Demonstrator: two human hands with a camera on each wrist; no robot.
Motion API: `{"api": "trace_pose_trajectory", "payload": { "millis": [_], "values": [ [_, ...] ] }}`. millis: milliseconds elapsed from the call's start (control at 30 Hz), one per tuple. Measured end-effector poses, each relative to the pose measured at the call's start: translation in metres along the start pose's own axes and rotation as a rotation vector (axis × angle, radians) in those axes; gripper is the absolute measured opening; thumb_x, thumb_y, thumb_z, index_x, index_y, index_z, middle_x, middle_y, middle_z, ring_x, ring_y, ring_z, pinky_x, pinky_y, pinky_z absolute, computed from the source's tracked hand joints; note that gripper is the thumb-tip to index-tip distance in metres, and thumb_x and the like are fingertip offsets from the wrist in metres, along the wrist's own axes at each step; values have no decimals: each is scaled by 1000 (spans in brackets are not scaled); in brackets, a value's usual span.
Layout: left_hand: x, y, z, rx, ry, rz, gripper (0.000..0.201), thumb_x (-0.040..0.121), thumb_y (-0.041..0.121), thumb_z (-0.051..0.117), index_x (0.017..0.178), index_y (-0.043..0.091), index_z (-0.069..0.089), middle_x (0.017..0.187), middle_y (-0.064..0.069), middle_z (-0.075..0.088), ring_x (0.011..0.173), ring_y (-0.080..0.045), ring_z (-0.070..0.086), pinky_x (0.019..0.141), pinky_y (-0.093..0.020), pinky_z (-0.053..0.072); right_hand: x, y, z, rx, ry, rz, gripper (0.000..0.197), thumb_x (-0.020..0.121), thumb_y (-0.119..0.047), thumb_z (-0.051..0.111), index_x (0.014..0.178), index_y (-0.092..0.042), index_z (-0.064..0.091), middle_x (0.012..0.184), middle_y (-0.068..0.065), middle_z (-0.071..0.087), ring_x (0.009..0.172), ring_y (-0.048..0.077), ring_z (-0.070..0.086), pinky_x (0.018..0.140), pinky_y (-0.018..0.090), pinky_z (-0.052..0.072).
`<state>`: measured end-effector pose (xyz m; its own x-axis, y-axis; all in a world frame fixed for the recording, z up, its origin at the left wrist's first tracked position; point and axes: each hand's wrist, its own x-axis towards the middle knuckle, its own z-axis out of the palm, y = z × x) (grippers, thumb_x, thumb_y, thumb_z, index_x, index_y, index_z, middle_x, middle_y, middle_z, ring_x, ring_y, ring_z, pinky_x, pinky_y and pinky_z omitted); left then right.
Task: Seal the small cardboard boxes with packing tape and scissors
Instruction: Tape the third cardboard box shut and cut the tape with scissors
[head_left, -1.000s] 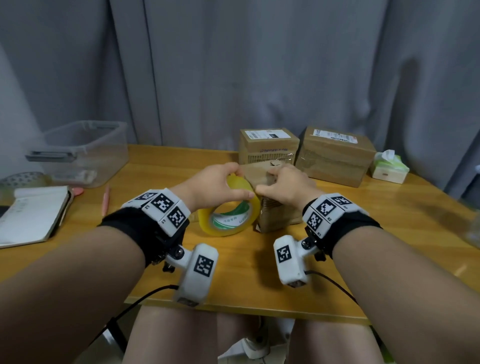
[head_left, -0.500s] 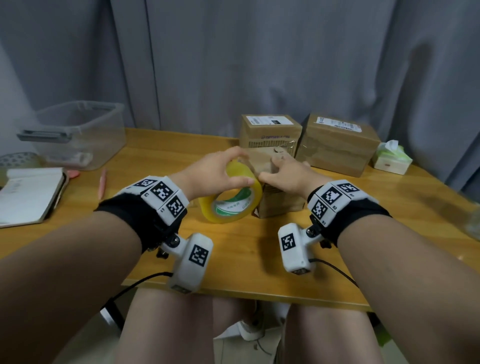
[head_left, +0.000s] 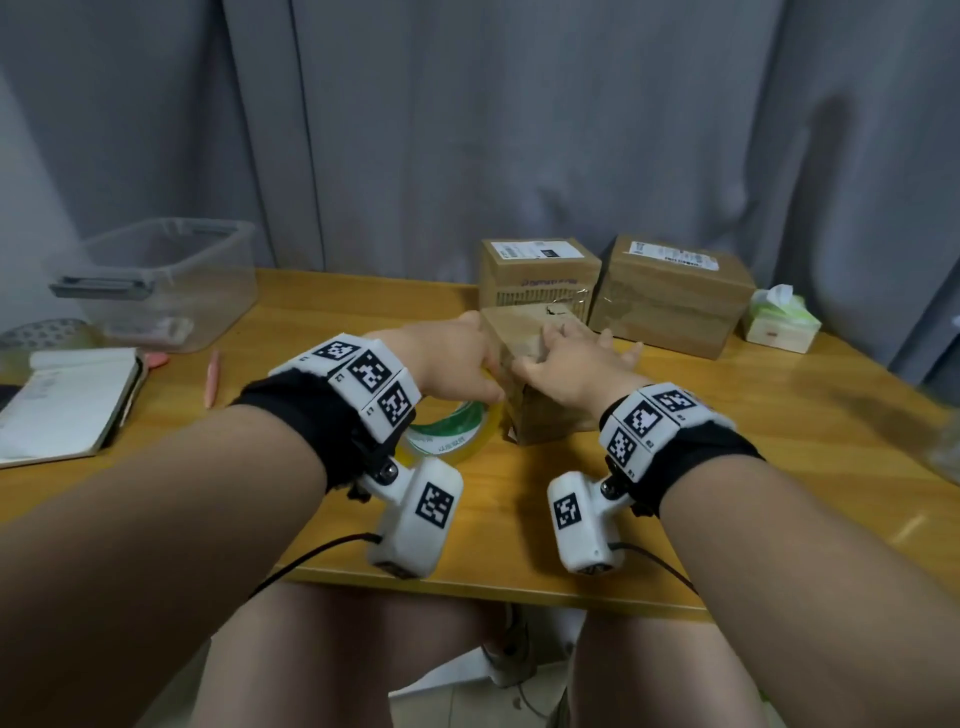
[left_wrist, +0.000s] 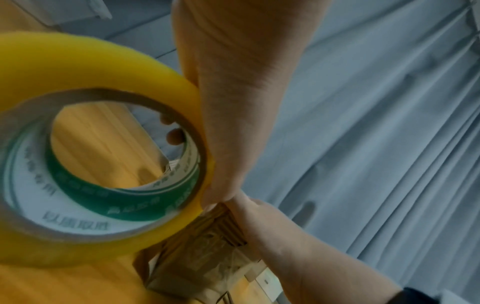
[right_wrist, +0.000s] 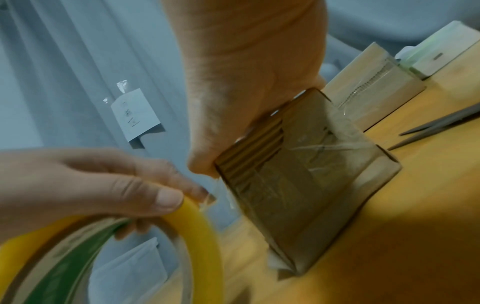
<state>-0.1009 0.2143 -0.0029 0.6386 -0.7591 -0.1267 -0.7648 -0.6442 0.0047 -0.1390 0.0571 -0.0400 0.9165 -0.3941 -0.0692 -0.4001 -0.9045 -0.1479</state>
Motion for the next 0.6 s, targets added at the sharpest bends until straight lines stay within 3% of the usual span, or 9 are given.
{"api": "trace_pose_trajectory", "payload": {
  "millis": [100,233,367,467,600],
  "values": [
    [2,-1,3,-25,89,46,37,88,43,56,122,28,61,100,1,38,90,-15,47,81,-27,42,-5,-6,4,-62,20,25,90,86,-72,35,154,-22,3,161,5,-6,144,43,-4,110,69,-3],
    [-3,-11,5,-133,191,98,33,83,39,66,110,22,63,103,0,54,101,-20,53,89,-36,45,-9,-8,2,-28,9,10,82,91,-65,33,154,-22,3,161,7,-8,144,44,-4,112,66,3],
    [-9,-17,4,-153,126,49,29,84,37,66,108,22,63,104,0,58,95,-18,54,79,-31,44,-8,-7,1,-23,-7,6,78,92,-63,31,154,-25,3,161,5,-7,144,44,-3,112,65,5],
    [-7,-19,5,-73,64,24,30,84,42,65,109,27,62,107,5,56,89,-14,50,72,-27,39,-8,-7,0,-11,-9,1,79,91,-63,33,154,-25,4,162,4,-6,144,44,-2,112,65,7],
    [-8,-20,9,-109,141,18,33,83,42,67,111,26,66,108,4,45,94,-15,49,80,-30,44,-6,-5,6,-22,21,4,89,86,-72,37,154,-25,4,161,5,-6,144,44,-1,111,65,5]
  ]
}}
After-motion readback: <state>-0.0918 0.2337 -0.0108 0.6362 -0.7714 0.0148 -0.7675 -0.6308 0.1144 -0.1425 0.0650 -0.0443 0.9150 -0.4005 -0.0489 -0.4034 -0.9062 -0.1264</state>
